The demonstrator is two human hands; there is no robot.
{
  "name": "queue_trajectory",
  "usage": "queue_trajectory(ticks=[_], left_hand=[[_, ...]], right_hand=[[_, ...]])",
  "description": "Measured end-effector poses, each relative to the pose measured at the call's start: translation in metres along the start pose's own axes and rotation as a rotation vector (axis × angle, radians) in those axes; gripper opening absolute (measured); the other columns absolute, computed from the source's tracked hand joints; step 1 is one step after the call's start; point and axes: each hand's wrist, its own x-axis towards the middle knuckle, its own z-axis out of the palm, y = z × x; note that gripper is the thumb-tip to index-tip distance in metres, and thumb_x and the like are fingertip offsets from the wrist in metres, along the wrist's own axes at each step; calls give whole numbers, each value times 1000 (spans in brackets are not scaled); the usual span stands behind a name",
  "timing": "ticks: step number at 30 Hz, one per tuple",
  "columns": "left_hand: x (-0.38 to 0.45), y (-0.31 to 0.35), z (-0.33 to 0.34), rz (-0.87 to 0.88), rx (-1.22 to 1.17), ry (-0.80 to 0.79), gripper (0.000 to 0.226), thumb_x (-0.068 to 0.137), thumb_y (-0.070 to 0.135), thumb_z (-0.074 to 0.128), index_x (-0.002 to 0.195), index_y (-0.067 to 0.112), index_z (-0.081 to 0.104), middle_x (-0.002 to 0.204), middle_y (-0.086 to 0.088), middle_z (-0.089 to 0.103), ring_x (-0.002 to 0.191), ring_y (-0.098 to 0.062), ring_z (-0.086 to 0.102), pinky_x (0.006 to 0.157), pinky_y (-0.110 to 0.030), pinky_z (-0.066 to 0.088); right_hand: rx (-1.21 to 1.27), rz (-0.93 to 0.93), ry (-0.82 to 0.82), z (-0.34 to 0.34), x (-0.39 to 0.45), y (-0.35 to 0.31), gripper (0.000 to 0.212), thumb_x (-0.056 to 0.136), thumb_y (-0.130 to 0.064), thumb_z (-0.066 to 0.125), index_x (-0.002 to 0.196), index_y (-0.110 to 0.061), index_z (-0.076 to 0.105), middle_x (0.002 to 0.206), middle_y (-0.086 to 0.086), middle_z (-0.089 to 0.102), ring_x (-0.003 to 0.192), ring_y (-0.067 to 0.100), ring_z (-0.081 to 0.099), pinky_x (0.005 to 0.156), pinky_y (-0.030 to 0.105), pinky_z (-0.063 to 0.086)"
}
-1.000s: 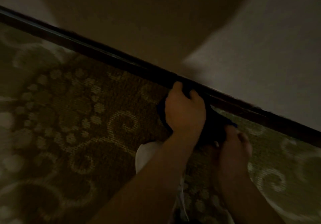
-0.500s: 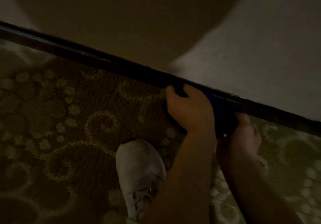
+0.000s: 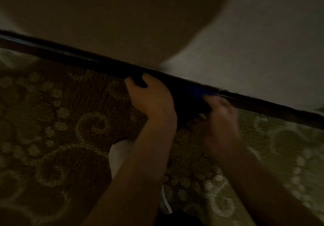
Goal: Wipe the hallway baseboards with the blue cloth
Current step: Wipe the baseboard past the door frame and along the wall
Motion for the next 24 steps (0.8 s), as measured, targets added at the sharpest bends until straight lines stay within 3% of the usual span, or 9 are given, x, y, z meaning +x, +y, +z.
queue_trajectory(ticks=[3, 5, 8, 11, 15, 18, 20, 22, 24], left_hand=[[-37, -27, -1, -229, 62, -404, 24, 100, 22, 54, 123, 26, 54, 114, 8, 57, 111, -13, 55, 106, -29, 40], [-40, -31, -6, -417, 22, -497, 27, 99, 24, 57, 124, 30, 53, 107, 9, 58, 110, -16, 56, 108, -38, 42], [-17, -7, -20, -455, -90, -367, 39, 97, 17, 59, 132, 28, 50, 107, 6, 59, 99, -15, 57, 103, -37, 43], [12, 21, -43, -315, -136, -194, 35, 96, 15, 58, 128, 27, 53, 94, 6, 59, 84, -12, 59, 85, -30, 49], [56, 49, -78, -240, -161, -110, 52, 90, 31, 55, 130, -2, 52, 133, -27, 56, 122, -45, 55, 106, -58, 43], [67, 67, -103, -172, -66, -52, 45, 100, 23, 51, 140, 4, 47, 130, -13, 60, 118, -31, 60, 105, -49, 47], [70, 71, -115, -181, -94, -64, 44, 101, 20, 51, 145, 16, 43, 112, 6, 60, 101, -15, 63, 99, -38, 52], [77, 66, -124, -167, -122, -73, 31, 101, 21, 53, 131, 25, 51, 106, 9, 61, 95, -11, 63, 93, -35, 55], [85, 70, -127, -132, -134, -19, 8, 100, 23, 54, 94, 28, 54, 95, 11, 61, 87, -8, 64, 79, -29, 55]], right_hand=[[84, -112, 154, -32, 14, -23, 25, 94, -9, 58, 117, -2, 62, 93, 7, 67, 88, 20, 65, 61, 24, 54], [97, -138, 180, -36, 16, -23, 15, 94, -9, 58, 107, -5, 64, 87, 2, 65, 84, 15, 64, 56, 20, 52], [72, -136, 190, -10, 10, -10, 13, 95, -10, 59, 83, -14, 57, 81, 1, 63, 82, 16, 63, 64, 24, 53], [29, -108, 136, 38, 1, 10, 11, 94, -14, 62, 86, -11, 56, 86, 5, 64, 87, 25, 63, 77, 36, 54], [-7, -31, -92, 103, -18, 31, 15, 91, -15, 66, 99, -3, 62, 97, 13, 69, 89, 29, 68, 72, 35, 55], [9, 42, -190, 123, -26, 32, 29, 92, -16, 66, 118, -5, 62, 104, 10, 69, 91, 23, 68, 71, 29, 57], [34, 71, -219, 126, -27, 34, 15, 93, -15, 64, 106, -8, 65, 95, 6, 70, 85, 20, 68, 67, 28, 58], [60, 111, -222, 127, -30, 42, 6, 93, -12, 60, 91, -11, 66, 85, 3, 69, 75, 17, 67, 54, 23, 56], [86, 181, -244, 133, -34, 56, 10, 92, -10, 56, 98, -7, 63, 86, 4, 66, 71, 16, 65, 45, 20, 51]])
